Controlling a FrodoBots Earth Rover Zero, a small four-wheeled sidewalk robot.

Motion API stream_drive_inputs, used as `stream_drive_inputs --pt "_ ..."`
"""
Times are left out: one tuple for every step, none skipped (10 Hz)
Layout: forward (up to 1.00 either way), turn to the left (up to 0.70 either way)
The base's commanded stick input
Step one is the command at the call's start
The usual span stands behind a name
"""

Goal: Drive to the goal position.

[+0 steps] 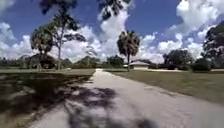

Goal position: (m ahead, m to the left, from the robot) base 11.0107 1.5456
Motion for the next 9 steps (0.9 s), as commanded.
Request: stream_drive_inputs --pt "0.7 0.0" --pt "0.7 0.0" --pt "0.7 0.0" --pt "0.7 0.0" --pt "0.7 0.0" --pt "0.7 0.0" --pt "0.7 0.0" --pt "0.7 0.0" --pt "0.7 0.0"
